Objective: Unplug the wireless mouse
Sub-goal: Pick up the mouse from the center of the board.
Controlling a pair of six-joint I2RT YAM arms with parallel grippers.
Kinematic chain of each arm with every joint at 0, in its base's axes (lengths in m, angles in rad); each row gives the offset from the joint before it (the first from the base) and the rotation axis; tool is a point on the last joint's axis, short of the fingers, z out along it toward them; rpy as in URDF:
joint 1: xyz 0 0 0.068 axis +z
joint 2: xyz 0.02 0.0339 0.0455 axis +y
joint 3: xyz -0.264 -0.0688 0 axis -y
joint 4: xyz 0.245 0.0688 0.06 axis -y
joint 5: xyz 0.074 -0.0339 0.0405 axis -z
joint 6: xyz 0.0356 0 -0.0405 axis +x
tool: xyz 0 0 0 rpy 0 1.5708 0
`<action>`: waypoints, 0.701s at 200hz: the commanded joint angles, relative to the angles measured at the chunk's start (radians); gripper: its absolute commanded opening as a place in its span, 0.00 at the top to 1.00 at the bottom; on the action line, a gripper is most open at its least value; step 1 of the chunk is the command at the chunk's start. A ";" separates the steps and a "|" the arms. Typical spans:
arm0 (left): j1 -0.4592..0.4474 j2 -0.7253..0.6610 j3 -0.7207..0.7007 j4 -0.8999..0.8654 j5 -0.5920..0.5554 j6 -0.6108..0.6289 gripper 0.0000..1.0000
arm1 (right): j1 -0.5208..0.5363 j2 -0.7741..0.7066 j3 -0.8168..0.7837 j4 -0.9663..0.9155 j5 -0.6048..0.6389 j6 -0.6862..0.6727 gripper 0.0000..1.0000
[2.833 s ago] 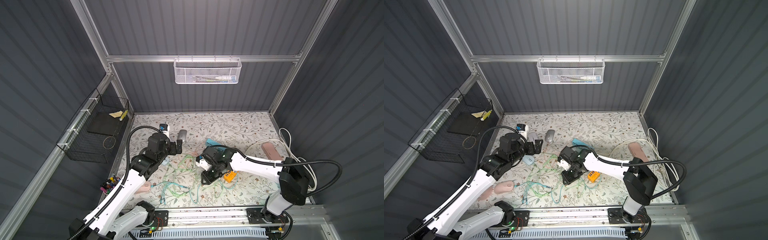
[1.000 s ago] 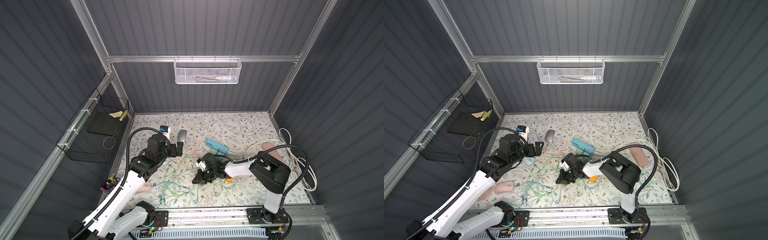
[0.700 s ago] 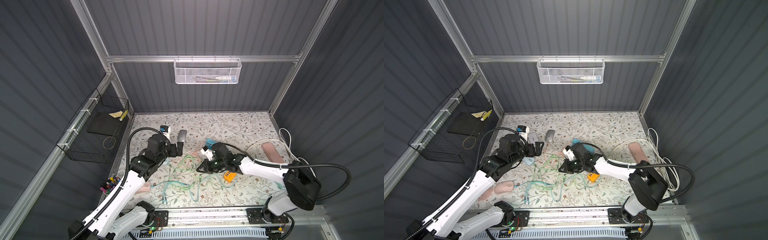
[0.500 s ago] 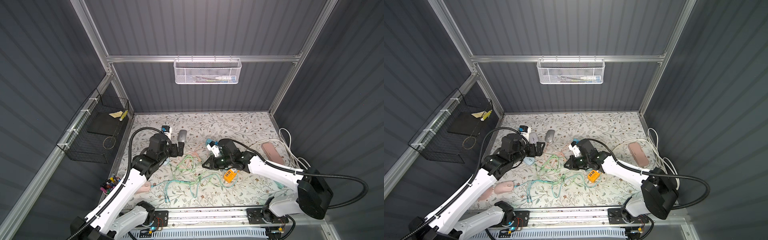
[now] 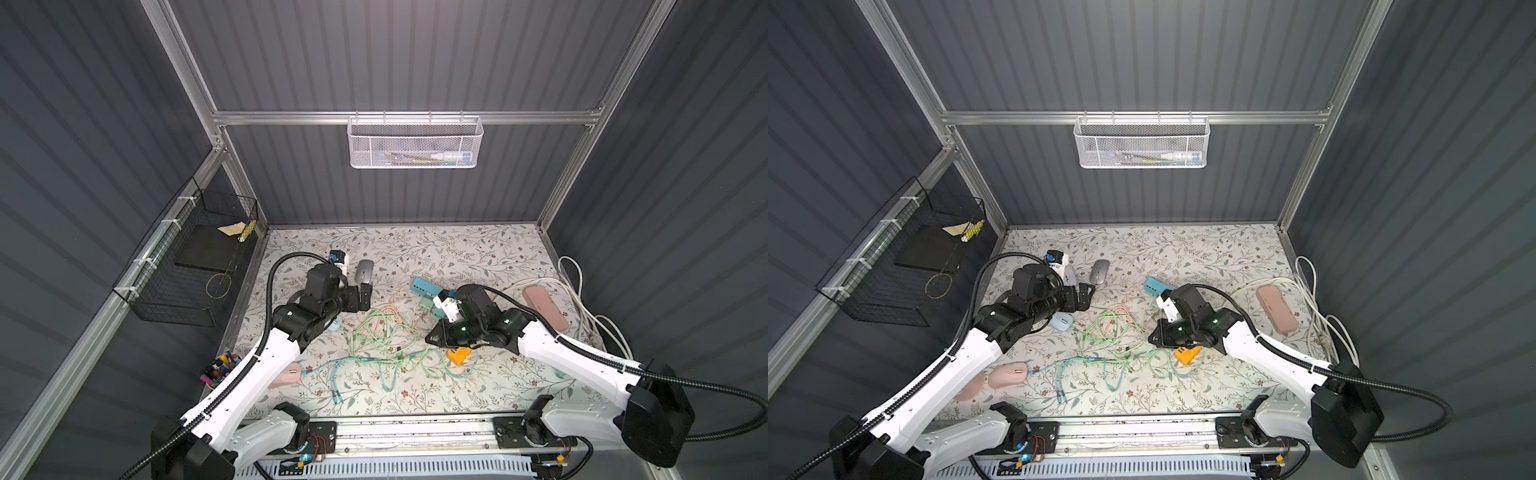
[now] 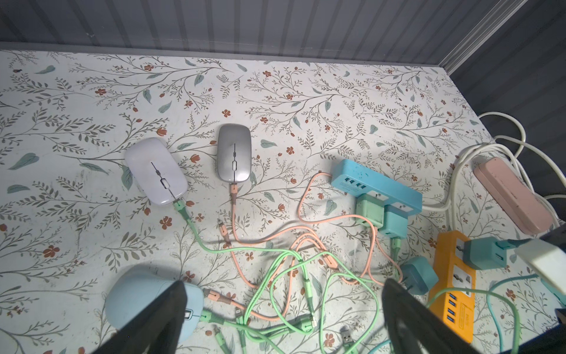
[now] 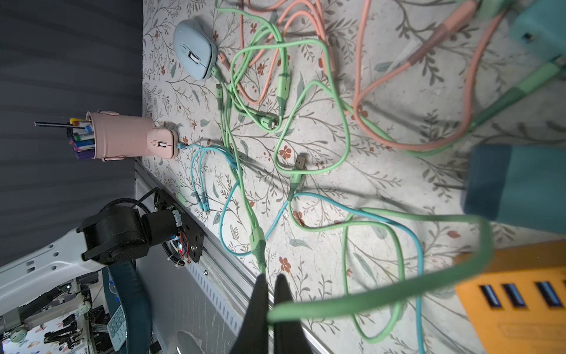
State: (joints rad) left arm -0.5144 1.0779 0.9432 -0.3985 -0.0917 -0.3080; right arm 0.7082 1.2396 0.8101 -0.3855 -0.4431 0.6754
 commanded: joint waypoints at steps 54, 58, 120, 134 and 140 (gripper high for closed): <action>0.126 0.105 -0.051 0.024 0.133 -0.096 0.06 | 0.007 -0.163 -0.046 -0.167 0.020 -0.095 0.63; 0.155 0.104 -0.069 0.038 0.174 -0.113 0.09 | 0.014 -0.153 -0.026 -0.174 0.010 -0.117 0.64; 0.361 0.154 -0.239 0.255 0.543 -0.327 0.21 | 0.160 0.258 0.356 -0.244 -0.030 -0.443 0.66; 0.382 0.150 -0.267 0.281 0.558 -0.354 0.21 | 0.162 0.395 0.464 -0.259 -0.067 -0.475 0.69; 0.387 0.140 -0.274 0.284 0.554 -0.357 0.21 | 0.163 0.447 0.506 -0.264 -0.075 -0.485 0.70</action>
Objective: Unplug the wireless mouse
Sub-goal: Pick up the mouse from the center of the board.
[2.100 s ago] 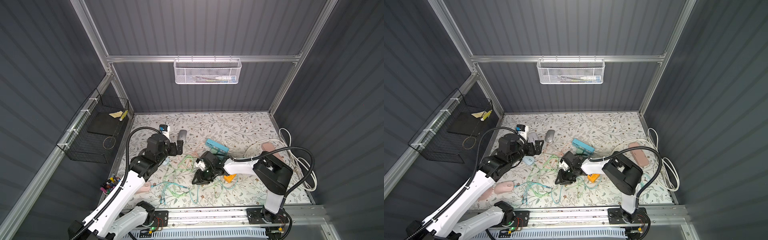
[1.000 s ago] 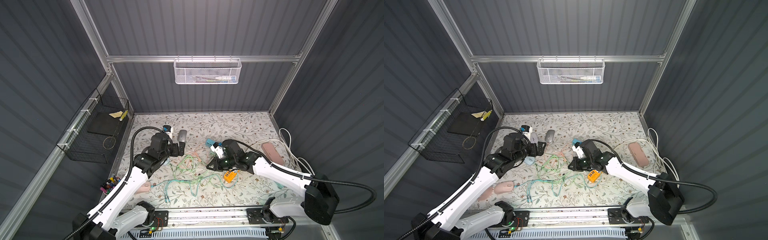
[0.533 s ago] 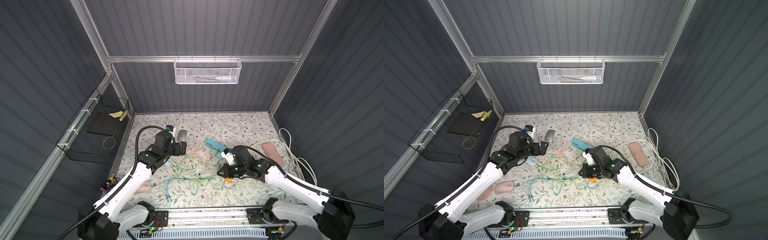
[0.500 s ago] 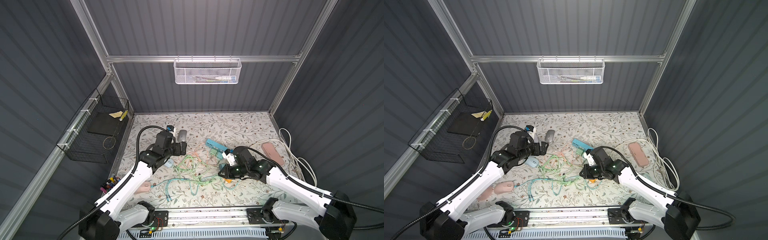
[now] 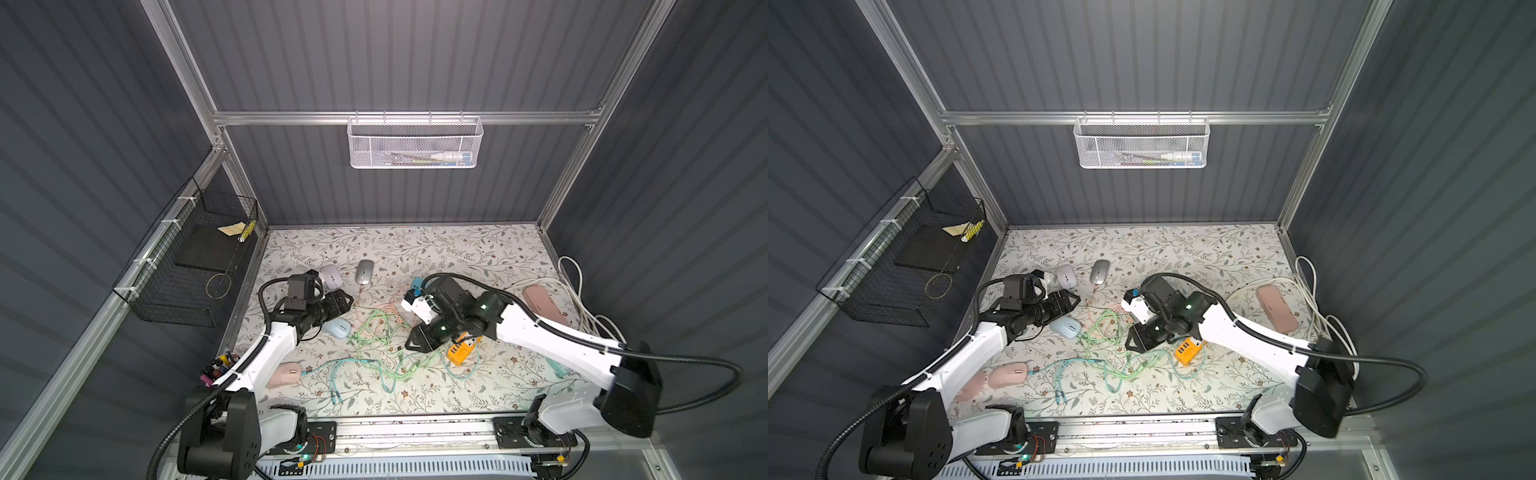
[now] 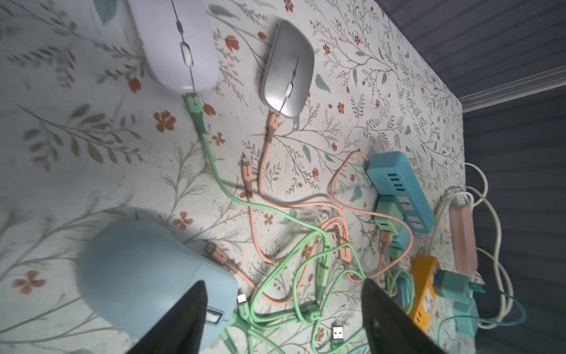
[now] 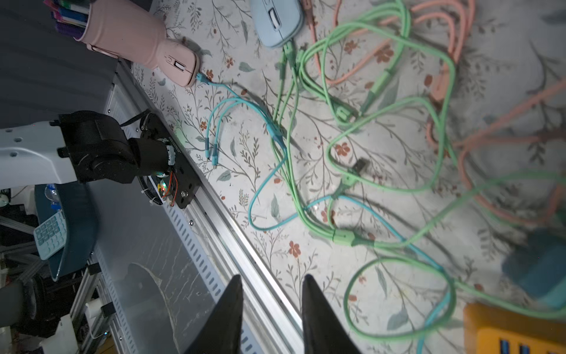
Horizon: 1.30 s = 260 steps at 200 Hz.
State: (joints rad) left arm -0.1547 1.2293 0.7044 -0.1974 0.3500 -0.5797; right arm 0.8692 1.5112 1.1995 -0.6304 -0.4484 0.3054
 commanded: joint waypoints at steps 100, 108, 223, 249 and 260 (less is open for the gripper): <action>0.119 -0.114 -0.033 -0.100 0.102 -0.034 0.08 | 0.052 0.611 0.502 -0.190 -0.111 -0.199 0.72; 0.125 -0.115 -0.033 -0.108 0.108 -0.025 0.07 | 0.057 0.622 0.513 -0.193 -0.116 -0.199 0.71; 0.156 -0.122 -0.112 -0.020 0.271 -0.150 0.47 | 0.068 0.719 0.546 -0.169 -0.068 -0.135 0.75; 0.154 -0.157 -0.160 -0.044 0.238 -0.221 0.46 | 0.068 0.705 0.526 -0.138 -0.085 -0.116 0.86; 0.145 -0.162 -0.183 -0.049 0.213 -0.263 0.36 | 0.068 0.702 0.523 -0.127 -0.093 -0.109 0.89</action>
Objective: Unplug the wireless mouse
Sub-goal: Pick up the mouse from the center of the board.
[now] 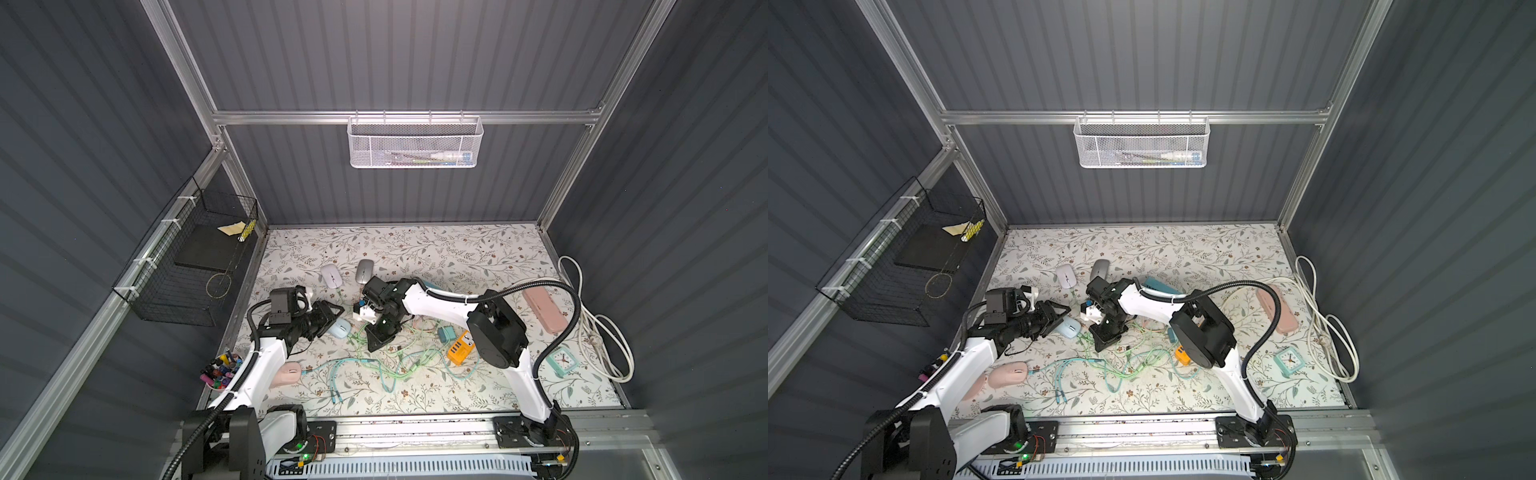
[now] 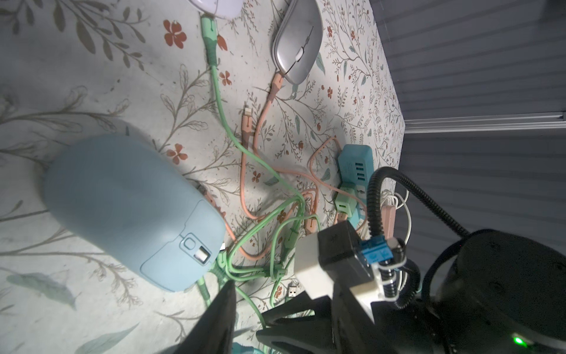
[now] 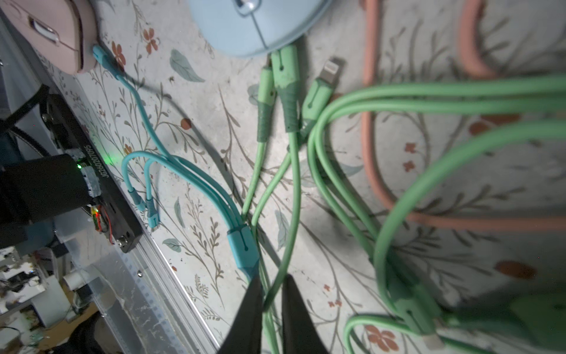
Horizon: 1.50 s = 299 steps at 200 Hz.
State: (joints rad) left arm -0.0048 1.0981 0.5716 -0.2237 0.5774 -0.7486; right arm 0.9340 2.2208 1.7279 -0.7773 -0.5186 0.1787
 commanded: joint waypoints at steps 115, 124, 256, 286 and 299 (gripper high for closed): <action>-0.216 0.230 0.192 -0.379 -0.406 -0.316 0.65 | 0.003 -0.048 -0.093 0.127 -0.027 0.074 1.00; -0.216 0.259 0.203 -0.381 -0.404 -0.320 0.69 | 0.003 -0.046 -0.091 0.131 -0.029 0.077 1.00; -0.245 0.495 0.305 -0.344 -0.446 -0.288 0.29 | 0.003 -0.065 -0.135 0.202 -0.035 0.096 1.00; -0.245 0.533 0.298 -0.357 -0.481 -0.297 0.35 | 0.003 -0.073 -0.150 0.214 -0.038 0.100 1.00; -0.246 0.535 0.297 -0.361 -0.498 -0.300 0.43 | 0.003 -0.080 -0.160 0.218 -0.039 0.099 1.00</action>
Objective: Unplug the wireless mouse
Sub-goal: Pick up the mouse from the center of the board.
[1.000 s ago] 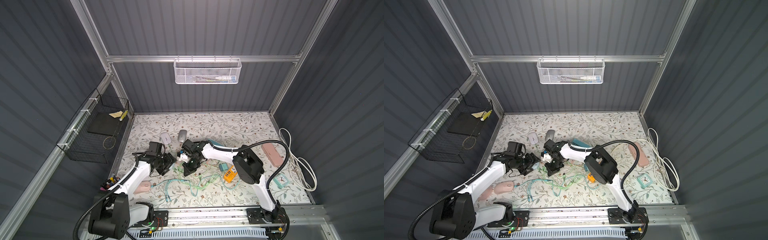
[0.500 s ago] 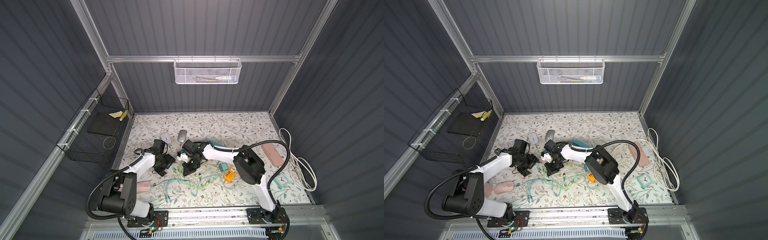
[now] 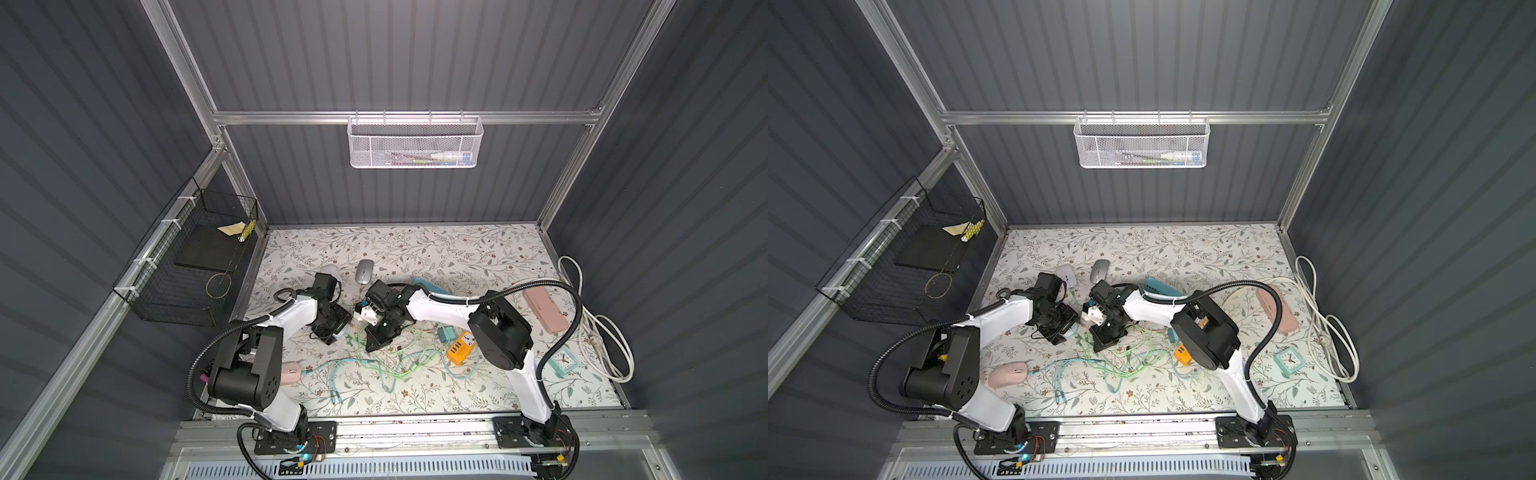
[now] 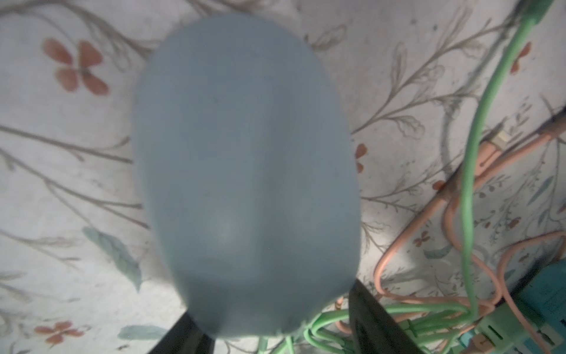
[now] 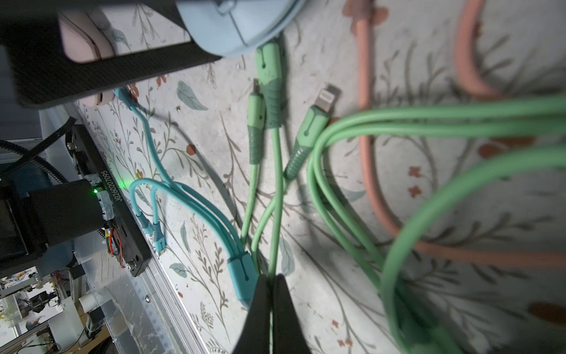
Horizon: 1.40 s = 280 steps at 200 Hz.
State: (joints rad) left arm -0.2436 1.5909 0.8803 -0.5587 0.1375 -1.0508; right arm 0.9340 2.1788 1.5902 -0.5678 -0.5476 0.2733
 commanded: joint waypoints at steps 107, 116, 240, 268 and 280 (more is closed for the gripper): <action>0.049 0.103 0.020 -0.101 -0.140 0.064 0.56 | -0.001 -0.130 -0.141 0.033 0.028 0.000 1.00; 0.059 0.105 0.018 -0.101 -0.142 0.069 0.56 | -0.001 -0.143 -0.155 0.036 0.030 0.000 1.00; 0.099 0.107 -0.009 -0.085 -0.150 0.076 0.55 | 0.003 -0.300 -0.349 0.087 0.058 0.043 1.00; 0.102 0.097 -0.009 -0.073 -0.121 0.078 0.52 | 0.003 -0.322 -0.390 0.107 0.071 0.056 1.00; 0.100 0.084 -0.008 -0.057 -0.086 0.081 0.43 | 0.003 -0.325 -0.387 0.110 0.071 0.060 1.00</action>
State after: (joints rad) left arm -0.2134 1.6417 0.9104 -0.6502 0.2913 -0.9680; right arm 0.9321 1.9087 1.2373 -0.2588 -0.4217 0.3157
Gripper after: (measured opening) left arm 0.501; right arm 0.049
